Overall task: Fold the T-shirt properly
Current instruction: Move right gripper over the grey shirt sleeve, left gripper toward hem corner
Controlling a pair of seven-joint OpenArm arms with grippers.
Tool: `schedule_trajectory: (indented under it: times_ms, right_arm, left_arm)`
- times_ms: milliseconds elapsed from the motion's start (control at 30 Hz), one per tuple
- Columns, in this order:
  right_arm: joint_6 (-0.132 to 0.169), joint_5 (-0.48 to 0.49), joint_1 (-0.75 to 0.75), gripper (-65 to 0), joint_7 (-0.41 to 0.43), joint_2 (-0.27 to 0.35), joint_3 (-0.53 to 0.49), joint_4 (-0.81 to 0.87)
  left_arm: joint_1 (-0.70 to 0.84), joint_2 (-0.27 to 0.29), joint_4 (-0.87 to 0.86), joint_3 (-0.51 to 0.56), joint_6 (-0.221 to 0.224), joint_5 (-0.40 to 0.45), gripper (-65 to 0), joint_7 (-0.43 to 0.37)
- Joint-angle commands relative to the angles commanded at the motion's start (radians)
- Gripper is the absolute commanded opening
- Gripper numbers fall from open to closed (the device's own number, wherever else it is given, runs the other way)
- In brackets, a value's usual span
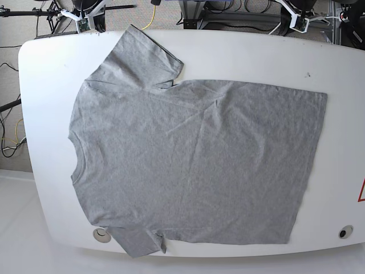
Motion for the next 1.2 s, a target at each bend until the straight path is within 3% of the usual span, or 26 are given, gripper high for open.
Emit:
schedule_trajectory:
  times_ms: [67,267,400,733,800,1067,1200]
  right_arm:
    - [-0.004,-0.006,0.032,-61.2,0.028,-0.007,0.013,-0.008]
    - [-0.007,-0.016,0.067,-58.1,0.033,-0.008,0.032,0.013]
    - [-0.003,-0.024,0.104,-55.8,0.013,-0.008,0.058,0.04]
    - [0.006,-0.026,0.137,-53.5,-0.011,-0.009,0.056,0.054]
    - [0.007,-0.006,0.146,-52.0,-0.017,-0.011,0.047,0.052]
    - [0.012,0.048,0.161,-48.7,-0.042,-0.012,0.046,0.061]
    - [0.01,0.16,0.168,-43.3,-0.06,-0.026,0.052,0.07]
  left_arm:
    - [-0.016,0.009,0.013,-0.015,-0.001,-0.019,-51.9,-0.048]
    - [-0.037,0.018,0.05,-0.025,-0.009,-0.032,-43.0,-0.066]
    - [-0.07,0.02,0.098,-0.02,-0.038,-0.048,-42.3,-0.042]
    - [-0.092,0.02,0.129,-0.015,-0.055,-0.093,-42.6,0.073]
    - [-0.085,0.018,0.138,-0.012,-0.069,-0.106,-42.2,0.125]
    - [-0.113,0.02,0.132,-0.01,-0.066,-0.124,-43.0,0.179]
    - [-0.154,0.02,0.12,-0.018,-0.05,-0.114,-44.1,0.204]
